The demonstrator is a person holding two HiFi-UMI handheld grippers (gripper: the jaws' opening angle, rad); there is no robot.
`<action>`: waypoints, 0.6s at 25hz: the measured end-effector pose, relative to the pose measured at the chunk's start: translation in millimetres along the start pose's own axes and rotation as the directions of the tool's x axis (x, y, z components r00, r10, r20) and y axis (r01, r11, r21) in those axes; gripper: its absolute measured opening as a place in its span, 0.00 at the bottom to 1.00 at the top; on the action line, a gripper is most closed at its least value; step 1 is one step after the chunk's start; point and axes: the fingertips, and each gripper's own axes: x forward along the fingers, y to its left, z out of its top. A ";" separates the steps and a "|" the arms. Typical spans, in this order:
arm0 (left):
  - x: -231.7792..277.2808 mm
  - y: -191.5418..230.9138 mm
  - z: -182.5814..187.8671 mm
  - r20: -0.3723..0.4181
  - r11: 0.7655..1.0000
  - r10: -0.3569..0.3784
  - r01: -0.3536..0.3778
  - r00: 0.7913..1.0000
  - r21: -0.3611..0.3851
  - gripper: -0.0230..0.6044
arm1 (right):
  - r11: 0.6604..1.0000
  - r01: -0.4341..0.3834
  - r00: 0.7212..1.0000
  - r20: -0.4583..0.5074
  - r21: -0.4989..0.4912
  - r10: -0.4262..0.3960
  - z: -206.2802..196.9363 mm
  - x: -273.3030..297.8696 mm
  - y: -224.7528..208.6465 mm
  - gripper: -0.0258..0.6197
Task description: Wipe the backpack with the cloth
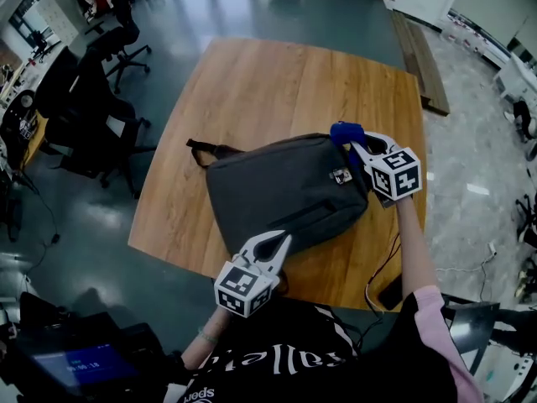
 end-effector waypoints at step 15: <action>-4.8 15.6 -10.4 -0.008 0.999 0.038 -0.038 0.999 -0.027 0.03 | 0.993 -0.079 0.988 -0.141 -0.091 0.065 -80.5 20.1 22.0 0.14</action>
